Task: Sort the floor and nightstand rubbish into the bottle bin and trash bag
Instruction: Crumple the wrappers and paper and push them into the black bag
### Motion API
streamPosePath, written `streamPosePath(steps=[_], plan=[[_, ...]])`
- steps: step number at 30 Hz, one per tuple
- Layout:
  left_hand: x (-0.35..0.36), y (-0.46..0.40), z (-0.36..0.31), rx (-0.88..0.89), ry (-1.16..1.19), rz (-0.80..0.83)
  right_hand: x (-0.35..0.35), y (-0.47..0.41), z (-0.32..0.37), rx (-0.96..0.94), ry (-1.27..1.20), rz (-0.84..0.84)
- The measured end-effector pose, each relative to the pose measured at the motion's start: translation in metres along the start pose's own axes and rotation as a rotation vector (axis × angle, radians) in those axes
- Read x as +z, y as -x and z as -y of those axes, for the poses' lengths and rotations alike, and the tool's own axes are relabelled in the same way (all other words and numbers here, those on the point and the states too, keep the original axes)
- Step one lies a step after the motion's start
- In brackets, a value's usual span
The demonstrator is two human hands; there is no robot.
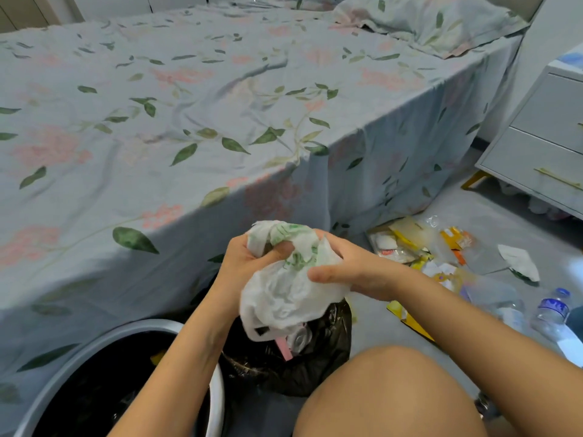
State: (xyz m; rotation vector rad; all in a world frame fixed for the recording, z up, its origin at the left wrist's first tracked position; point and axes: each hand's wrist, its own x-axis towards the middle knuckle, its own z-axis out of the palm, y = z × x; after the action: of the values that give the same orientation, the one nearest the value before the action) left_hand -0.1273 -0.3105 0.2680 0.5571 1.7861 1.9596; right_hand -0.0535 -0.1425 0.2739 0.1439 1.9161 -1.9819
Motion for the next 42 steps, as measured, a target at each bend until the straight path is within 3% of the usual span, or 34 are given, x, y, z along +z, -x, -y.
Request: streamPosePath(steps=[4,7,9,12,13,15,17,20,25,26,30,32,34,36,39,42], plan=[[0.0,-0.003,0.007,-0.038,-0.085,-0.227,0.016,-0.001,-0.004,0.017,-0.079,-0.056],[-0.009,-0.008,0.013,-0.107,0.117,-0.402,0.014,-0.004,-0.003,-0.003,-0.175,-0.152],[-0.012,-0.001,0.01,0.017,0.086,-0.457,0.007,-0.006,-0.002,-0.034,-0.16,-0.255],[-0.013,0.017,0.006,0.275,-0.24,-0.257,0.0,-0.008,-0.004,-0.054,0.048,-0.407],[-0.01,0.021,0.006,0.294,-0.369,-0.142,0.0,-0.007,-0.005,-0.047,0.028,-0.401],[-0.001,0.025,0.009,0.164,-0.492,0.037,0.002,-0.006,-0.005,-0.015,-0.098,-0.284],[0.011,0.026,0.011,-0.013,-0.42,0.106,0.004,-0.001,-0.002,0.015,-0.176,-0.144],[0.016,0.028,0.014,-0.05,-0.29,0.056,0.004,0.004,0.003,-0.001,-0.192,-0.088],[0.017,0.027,0.02,-0.134,-0.002,-0.015,0.006,-0.005,0.003,-0.167,0.309,-0.61],[0.016,0.026,0.02,-0.142,0.047,-0.005,0.007,-0.005,0.003,-0.142,0.319,-0.589],[0.012,0.022,0.017,-0.107,0.103,-0.009,0.013,-0.004,0.003,-0.046,-0.076,-0.286],[0.013,0.018,0.018,-0.074,-0.065,-0.111,0.015,-0.006,0.001,-0.05,-0.15,-0.323],[0.007,0.017,0.015,0.07,-0.321,-0.191,0.012,-0.008,-0.004,-0.015,-0.162,-0.398],[-0.006,0.018,0.011,0.251,-0.487,-0.044,0.007,-0.008,-0.011,0.039,-0.1,-0.439],[-0.016,0.016,0.01,0.273,-0.727,0.313,0.005,-0.01,-0.022,0.091,-0.032,-0.369],[-0.013,0.014,0.03,0.237,-0.822,0.306,0.007,-0.007,-0.028,0.184,-0.031,-0.276]])
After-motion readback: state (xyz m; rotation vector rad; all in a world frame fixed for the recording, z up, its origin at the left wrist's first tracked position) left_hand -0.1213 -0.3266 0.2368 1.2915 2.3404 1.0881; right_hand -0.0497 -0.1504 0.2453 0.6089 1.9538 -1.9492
